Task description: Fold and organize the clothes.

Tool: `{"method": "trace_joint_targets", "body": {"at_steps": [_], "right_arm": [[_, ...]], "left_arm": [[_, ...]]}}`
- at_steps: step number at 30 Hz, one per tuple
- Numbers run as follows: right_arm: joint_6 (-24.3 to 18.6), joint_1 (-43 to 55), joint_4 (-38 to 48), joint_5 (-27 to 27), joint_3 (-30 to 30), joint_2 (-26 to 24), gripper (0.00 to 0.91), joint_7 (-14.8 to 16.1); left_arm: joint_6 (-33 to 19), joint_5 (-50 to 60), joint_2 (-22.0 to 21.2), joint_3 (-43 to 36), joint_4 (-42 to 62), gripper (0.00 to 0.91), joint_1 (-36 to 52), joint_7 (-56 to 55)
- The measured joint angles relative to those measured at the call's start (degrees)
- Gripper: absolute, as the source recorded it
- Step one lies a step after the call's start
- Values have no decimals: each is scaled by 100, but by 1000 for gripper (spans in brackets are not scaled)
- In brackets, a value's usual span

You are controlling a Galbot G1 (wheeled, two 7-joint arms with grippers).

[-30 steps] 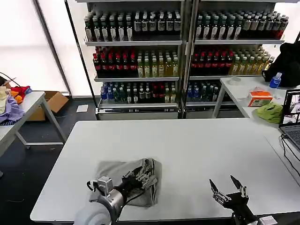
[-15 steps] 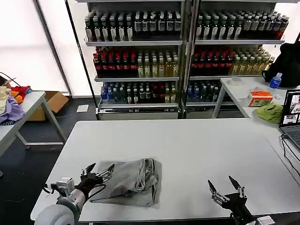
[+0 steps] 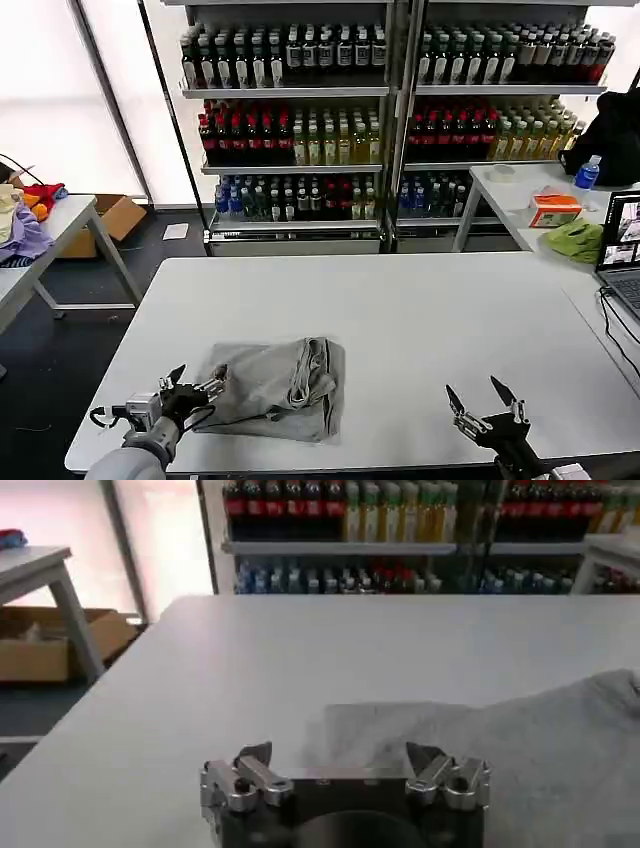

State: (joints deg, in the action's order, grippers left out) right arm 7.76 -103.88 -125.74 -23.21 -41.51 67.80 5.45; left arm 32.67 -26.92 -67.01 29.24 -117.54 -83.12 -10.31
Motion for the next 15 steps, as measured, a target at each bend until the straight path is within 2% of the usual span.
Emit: {"method": "trace_joint_targets", "body": {"at_steps": [3,15], "right_arm": [[0,-3,-2,-17,-16,-14,907,1],[-46,-21,17,-51,-18,2,907,0]], "left_arm": [[12,89,-110,-46,79,60,-12,40],[3,205,-443,-176,175,40,-33,56]]}}
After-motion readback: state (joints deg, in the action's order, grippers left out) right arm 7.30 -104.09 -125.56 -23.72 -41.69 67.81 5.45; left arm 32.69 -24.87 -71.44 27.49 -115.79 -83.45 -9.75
